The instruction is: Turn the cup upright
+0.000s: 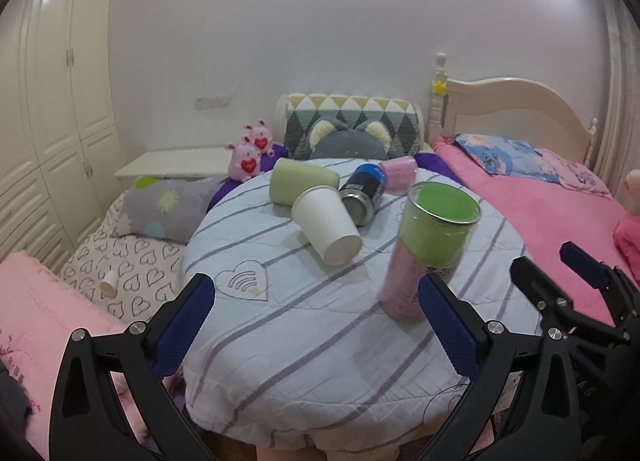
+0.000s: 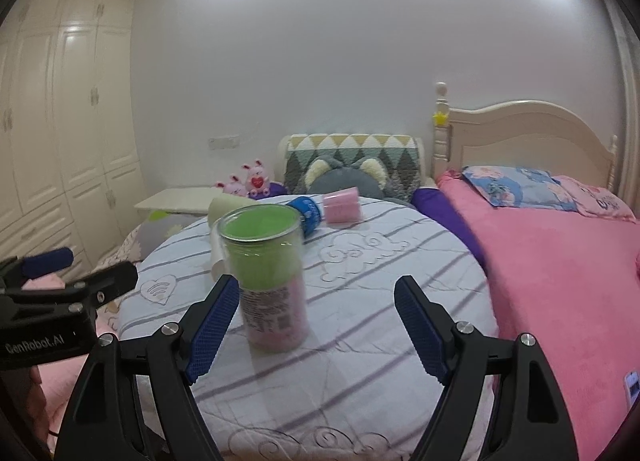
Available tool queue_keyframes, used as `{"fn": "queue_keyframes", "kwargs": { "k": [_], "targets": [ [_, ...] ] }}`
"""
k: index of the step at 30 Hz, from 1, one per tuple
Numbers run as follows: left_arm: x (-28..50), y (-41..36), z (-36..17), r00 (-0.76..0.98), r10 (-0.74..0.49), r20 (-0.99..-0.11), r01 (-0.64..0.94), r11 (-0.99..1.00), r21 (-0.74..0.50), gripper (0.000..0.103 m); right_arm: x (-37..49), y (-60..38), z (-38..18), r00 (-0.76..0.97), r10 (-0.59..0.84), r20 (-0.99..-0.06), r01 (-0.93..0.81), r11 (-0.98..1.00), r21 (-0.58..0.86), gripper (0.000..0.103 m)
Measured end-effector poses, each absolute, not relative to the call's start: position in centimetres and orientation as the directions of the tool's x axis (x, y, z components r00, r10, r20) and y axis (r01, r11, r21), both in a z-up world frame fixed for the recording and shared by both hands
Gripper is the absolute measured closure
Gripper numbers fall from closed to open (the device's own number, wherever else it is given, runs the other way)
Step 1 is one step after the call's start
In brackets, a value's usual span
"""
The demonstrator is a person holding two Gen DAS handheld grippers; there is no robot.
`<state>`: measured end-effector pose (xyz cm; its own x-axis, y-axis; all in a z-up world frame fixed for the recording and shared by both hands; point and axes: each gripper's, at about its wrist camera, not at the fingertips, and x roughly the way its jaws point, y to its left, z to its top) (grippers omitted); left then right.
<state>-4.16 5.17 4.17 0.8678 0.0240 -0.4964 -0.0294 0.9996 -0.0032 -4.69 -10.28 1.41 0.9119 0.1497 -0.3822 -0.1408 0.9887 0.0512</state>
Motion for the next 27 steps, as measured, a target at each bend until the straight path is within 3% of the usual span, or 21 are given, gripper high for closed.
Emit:
{"fn": "queue_keyframes", "kwargs": {
  "k": [13, 27],
  "targets": [
    [-6.7, 1.6, 1.4, 0.962, -0.027, -0.273, 0.044, 0.997, 0.057, 0.000, -8.7, -12.7, 0.3, 0.965, 0.077, -0.251, -0.061, 0.996, 0.070, 0.022],
    [-8.0, 1.0, -0.5, 0.984, -0.044, -0.174, 0.053, 0.997, 0.049, 0.000, -10.4, -13.4, -1.6, 0.989, 0.018, -0.149, -0.008, 0.998, 0.065, 0.015]
  ]
}}
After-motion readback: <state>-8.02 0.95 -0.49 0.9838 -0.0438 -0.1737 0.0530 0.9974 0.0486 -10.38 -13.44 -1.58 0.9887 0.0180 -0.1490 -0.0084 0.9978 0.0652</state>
